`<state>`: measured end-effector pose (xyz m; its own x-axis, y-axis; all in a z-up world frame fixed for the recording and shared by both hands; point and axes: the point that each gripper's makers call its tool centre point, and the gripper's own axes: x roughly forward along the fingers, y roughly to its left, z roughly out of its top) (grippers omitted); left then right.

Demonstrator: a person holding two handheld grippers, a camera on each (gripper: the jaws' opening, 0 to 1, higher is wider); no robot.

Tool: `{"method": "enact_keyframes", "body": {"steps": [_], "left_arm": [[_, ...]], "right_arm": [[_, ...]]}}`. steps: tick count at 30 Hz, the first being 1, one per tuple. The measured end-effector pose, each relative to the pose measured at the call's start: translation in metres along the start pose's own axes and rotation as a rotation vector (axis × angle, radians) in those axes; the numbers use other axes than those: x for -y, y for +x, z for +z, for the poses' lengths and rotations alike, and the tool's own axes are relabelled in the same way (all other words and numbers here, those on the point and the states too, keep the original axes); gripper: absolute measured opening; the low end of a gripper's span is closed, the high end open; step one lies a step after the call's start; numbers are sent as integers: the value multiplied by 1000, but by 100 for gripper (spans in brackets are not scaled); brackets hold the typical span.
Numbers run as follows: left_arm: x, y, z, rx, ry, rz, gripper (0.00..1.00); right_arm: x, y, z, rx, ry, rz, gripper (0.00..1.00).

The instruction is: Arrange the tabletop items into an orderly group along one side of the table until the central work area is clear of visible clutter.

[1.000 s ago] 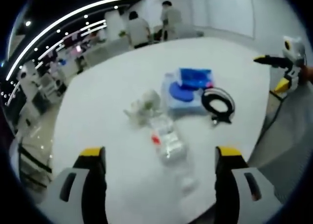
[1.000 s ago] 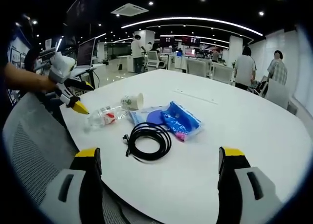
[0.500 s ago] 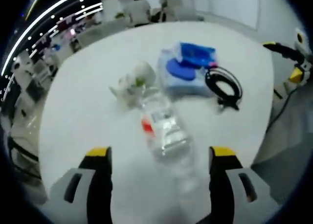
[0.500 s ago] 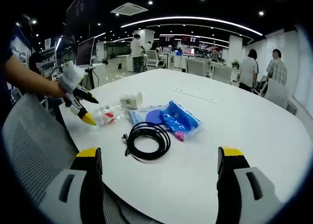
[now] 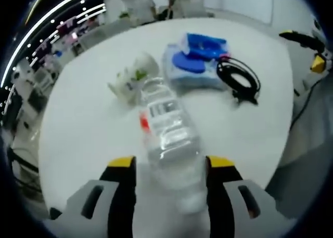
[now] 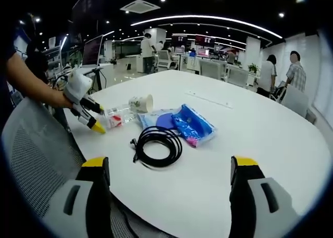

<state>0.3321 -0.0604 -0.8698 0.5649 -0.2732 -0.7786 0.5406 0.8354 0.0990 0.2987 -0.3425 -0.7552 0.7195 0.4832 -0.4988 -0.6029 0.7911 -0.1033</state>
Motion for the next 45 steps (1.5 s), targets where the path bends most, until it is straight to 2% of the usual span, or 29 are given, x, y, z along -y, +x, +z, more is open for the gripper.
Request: {"method": "enact_keyframes", "body": {"steps": [4,13,16,19,40,45], "left_arm": [[1,0,-2,-9,8,-17,39],[1,2,-2,-3,-21,-31,37],[-1,0,-3,-26,-67,-35,35],[-3,-2,-5,-44,-24,-35,34],[6,-10,1,-81,93,-87,31],[7,-14,0,-95,128,-103,31]], "right_arm": [[-1,0,-1,-5,-10,3,95],[0,0,-2,-13,-17,0,93],[0,1,-2,-14,-20,0,92],[-1,1,-2,-16,-32,7,92],[1,0,8,22,-54,0,93],[-8,1,12,19,-113,32,93]]}}
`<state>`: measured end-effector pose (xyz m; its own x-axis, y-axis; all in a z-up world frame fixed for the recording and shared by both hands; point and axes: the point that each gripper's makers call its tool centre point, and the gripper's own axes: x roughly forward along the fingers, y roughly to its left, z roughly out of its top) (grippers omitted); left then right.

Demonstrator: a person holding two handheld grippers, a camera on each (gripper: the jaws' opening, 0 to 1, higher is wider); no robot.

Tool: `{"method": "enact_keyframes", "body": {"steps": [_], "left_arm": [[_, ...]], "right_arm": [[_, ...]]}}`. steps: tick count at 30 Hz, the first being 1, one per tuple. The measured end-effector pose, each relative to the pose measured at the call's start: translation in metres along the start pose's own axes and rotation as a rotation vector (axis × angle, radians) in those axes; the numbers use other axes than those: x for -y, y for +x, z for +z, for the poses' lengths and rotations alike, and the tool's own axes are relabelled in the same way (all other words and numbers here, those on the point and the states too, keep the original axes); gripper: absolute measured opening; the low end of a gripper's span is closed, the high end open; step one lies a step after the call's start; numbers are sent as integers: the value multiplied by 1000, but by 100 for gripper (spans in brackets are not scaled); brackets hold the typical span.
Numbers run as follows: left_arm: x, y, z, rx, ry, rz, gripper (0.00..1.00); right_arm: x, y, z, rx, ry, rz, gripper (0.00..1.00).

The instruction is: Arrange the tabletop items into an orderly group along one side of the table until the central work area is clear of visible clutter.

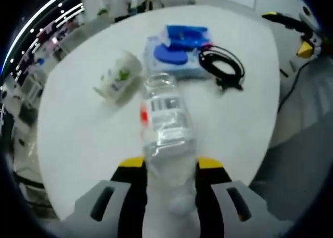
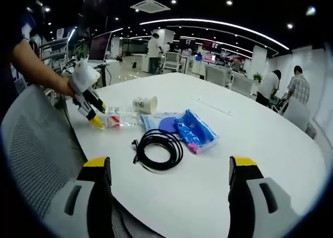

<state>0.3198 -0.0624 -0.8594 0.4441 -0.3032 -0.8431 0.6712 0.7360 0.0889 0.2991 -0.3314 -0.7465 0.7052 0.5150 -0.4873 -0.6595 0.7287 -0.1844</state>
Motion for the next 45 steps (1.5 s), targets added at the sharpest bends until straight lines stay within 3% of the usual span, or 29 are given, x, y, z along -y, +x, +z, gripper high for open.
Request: {"method": "enact_keyframes", "body": {"steps": [9,19,32,45], "left_arm": [[2,-12,-8,-46,94,-53,31],[10,-24,-11,-78,144,-107,31],[17,-36,-7,-106,205,-146,31],[20,-48,-9,-146,241,-172,31]], "right_arm": [[-25,8,4,-24,-154,118,94],[-34,19,17,-14,-205,185,90],[-50,51,36,9,-308,294,85],[-83,86,50,28,-433,419,80]]}}
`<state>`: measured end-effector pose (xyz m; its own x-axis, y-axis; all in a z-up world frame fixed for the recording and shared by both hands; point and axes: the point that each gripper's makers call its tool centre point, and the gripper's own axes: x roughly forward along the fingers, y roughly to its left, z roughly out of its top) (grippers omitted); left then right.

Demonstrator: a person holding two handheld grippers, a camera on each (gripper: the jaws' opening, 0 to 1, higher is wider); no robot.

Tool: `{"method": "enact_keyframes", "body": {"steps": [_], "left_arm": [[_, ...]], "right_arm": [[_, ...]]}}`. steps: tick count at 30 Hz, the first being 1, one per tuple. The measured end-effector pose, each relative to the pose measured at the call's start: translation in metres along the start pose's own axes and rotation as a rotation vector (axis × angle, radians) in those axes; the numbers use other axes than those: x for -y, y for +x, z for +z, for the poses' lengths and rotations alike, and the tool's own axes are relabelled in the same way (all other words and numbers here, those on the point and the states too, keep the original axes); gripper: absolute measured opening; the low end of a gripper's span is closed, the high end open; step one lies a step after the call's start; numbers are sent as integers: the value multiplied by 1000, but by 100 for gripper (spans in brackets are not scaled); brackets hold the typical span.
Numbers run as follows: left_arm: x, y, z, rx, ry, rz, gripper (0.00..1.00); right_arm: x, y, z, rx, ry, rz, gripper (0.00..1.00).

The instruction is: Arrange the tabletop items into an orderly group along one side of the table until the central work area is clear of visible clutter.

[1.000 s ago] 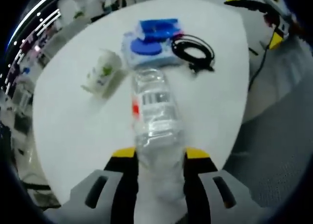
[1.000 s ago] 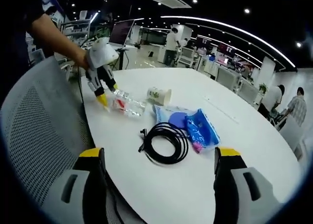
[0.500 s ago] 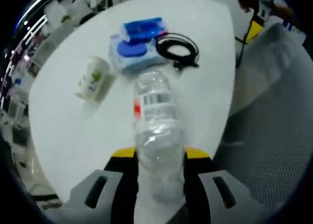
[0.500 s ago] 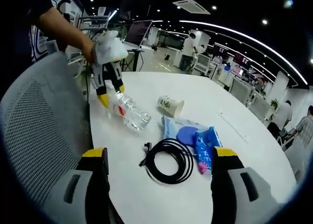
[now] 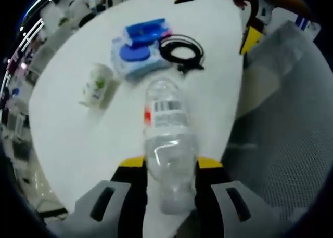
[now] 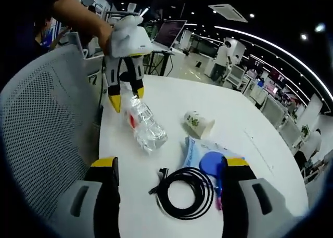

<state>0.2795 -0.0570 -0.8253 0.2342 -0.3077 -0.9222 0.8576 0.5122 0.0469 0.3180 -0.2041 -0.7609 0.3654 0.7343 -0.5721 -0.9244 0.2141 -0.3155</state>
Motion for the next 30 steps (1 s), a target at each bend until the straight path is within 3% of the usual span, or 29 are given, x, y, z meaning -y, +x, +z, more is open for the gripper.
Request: {"method": "enact_keyframes", "body": {"steps": [30], "left_arm": [[11,-12,5,-116,82,-58,31]], "right_arm": [[-38,74,28,24,-199,228,66]]}}
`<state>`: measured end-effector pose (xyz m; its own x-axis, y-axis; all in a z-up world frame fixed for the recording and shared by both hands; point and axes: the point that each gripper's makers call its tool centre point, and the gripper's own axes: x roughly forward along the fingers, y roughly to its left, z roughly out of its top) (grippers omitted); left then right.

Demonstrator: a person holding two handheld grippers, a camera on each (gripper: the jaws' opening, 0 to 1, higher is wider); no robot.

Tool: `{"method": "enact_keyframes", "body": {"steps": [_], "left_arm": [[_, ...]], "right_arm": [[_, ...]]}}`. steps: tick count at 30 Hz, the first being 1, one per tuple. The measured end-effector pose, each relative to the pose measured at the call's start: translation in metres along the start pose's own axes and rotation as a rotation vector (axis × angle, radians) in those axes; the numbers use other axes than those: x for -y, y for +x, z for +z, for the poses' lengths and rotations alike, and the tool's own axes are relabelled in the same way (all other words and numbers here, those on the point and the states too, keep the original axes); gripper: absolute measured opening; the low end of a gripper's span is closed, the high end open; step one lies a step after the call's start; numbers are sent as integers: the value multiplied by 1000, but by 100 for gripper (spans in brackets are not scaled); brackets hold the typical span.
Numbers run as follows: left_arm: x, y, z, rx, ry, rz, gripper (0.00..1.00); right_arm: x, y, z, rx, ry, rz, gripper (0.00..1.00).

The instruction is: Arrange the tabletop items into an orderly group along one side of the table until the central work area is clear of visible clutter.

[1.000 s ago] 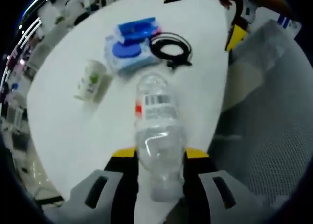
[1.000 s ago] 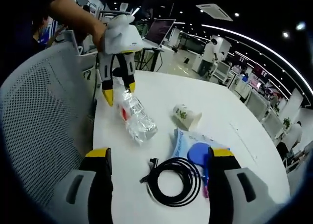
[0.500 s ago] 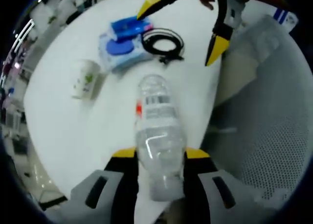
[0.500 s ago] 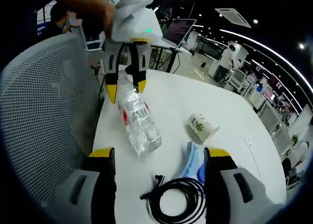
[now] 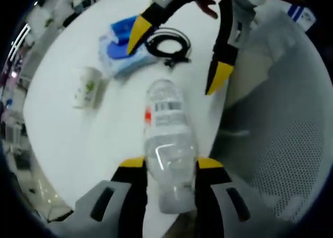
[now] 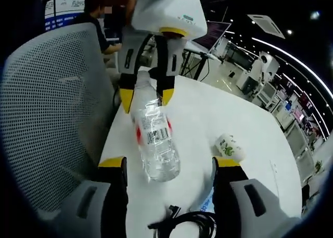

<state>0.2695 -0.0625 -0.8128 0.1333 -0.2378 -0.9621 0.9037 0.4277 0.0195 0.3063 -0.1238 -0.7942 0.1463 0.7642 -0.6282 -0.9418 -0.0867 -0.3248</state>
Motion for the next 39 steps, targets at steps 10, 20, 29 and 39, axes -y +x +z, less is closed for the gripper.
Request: {"method": "enact_keyframes", "body": {"steps": [10,20,29,39], "left_arm": [[7,0,8,-18,65,-30,31],[10,-2,12,-24,97,-46,31],[10,-4,15,-27,127,-48,31],[6,-13,24,40,170,-43,33]], "right_arm": [[-10,25,13,0,-70,79,61],[-25,38,18,-8,-95,141,50],[-32,43,19,-14,-85,146,40],[-24,38,18,-3,6,97,36]]}}
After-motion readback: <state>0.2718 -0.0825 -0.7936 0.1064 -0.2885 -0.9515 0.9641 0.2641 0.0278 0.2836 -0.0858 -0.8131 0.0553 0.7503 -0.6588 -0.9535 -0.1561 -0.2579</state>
